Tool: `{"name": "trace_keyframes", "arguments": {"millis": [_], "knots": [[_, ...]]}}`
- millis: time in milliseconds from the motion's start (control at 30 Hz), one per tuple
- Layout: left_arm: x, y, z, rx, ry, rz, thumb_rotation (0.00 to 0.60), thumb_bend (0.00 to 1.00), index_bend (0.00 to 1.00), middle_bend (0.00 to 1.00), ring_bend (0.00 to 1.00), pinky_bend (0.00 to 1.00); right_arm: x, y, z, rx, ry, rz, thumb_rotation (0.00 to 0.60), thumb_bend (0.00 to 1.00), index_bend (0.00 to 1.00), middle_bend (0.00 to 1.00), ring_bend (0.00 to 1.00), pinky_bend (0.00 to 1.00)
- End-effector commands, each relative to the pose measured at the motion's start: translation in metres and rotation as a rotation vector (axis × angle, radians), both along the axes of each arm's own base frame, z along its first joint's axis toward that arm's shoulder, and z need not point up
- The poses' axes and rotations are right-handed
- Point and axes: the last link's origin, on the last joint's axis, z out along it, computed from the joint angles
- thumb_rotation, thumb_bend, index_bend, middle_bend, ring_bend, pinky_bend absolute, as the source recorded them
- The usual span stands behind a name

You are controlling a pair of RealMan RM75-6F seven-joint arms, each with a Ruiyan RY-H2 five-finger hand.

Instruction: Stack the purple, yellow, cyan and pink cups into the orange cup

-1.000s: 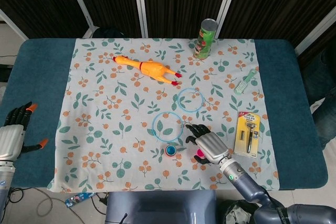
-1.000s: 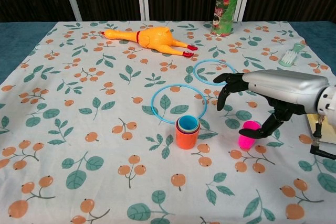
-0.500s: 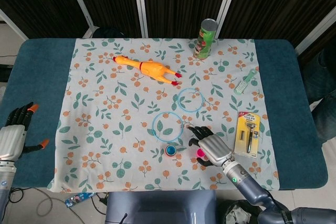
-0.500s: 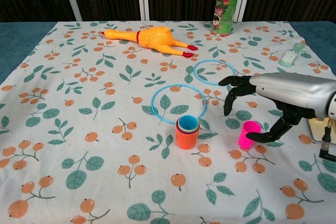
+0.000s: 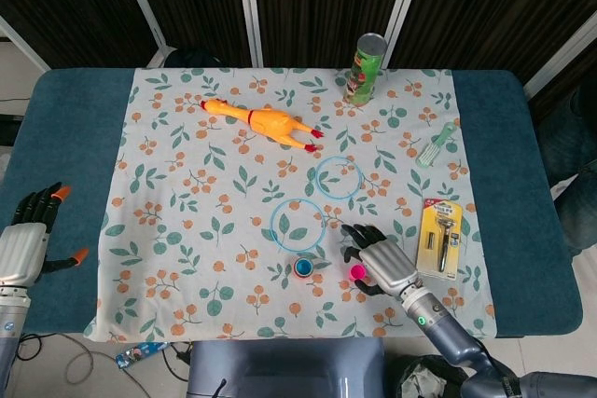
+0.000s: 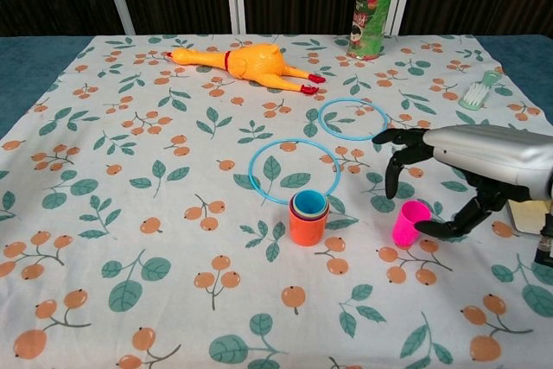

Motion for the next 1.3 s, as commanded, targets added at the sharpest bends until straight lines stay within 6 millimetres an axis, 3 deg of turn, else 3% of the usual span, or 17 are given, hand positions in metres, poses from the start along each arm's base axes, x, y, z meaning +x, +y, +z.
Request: {"name": "trace_keyframes", "arguments": {"millis": [33, 1300], "knots": [[0.0, 0.0001, -0.0001, 0.0, -0.001, 0.001, 0.6, 0.15, 0.07, 0.0, 0.0, 0.0, -0.0017, 0.0006, 0.0013, -0.002, 0.0, -0.004, 0.6, 0.39, 0.4, 0.0, 0.0, 0.12], [0.0003, -0.0007, -0.0006, -0.001, -0.002, 0.001, 0.6, 0.15, 0.07, 0.0, 0.0, 0.0, -0.0046, 0.0027, 0.0022, 0.006, 0.003, -0.011, 0.6, 0.39, 0.43, 0.0, 0.0, 0.12]]}}
